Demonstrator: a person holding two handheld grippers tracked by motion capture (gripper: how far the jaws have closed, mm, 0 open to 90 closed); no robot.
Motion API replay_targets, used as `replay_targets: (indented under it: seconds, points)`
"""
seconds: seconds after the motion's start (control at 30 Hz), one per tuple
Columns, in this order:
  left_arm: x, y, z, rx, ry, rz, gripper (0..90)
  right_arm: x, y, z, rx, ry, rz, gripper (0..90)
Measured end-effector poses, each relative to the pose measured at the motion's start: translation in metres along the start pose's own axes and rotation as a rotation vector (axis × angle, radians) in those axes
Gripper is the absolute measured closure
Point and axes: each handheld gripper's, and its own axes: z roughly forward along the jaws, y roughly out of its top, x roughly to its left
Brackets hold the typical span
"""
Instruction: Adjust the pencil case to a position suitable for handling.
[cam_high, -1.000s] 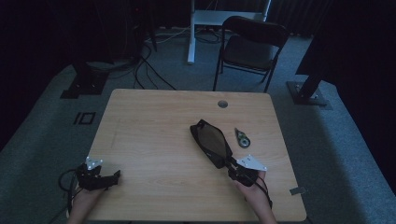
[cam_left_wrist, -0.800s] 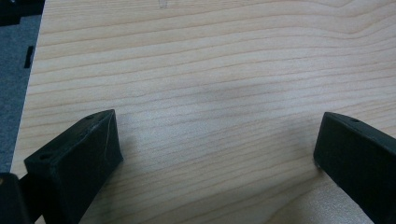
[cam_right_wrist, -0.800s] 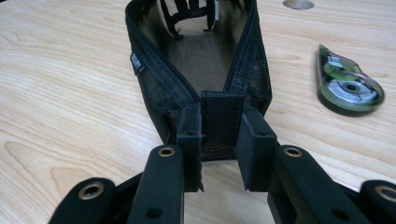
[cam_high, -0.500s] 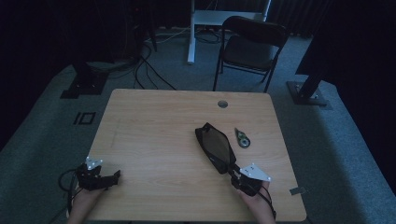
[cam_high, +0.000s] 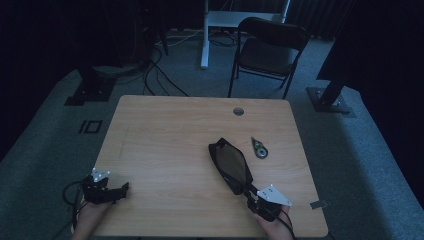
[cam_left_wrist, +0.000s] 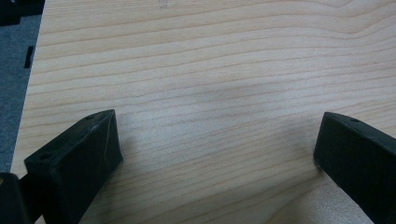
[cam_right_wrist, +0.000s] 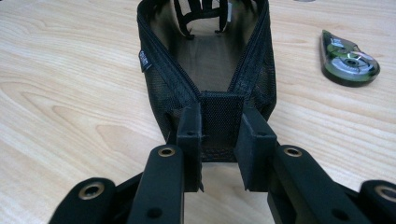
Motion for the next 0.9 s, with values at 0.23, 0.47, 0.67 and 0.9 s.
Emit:
replay_targets:
  seconds: [0.23,0.47,0.67,0.9]
  points:
    - [0.000,0.000,0.000,0.000,0.000,0.000,0.8,0.005,-0.003,-0.005,-0.005,0.009,0.008,73.0]
    - [0.000,0.000,0.000,0.000,0.000,0.000,0.8,0.007,0.002,-0.007,-0.012,0.027,-0.007,66.6]
    - [0.000,0.000,0.000,0.000,0.000,0.000,0.8,0.007,0.013,-0.011,-0.038,0.055,-0.029,57.1]
    - [0.000,0.000,0.000,0.000,0.000,0.000,0.8,0.005,0.030,-0.011,-0.089,0.063,-0.018,47.7]
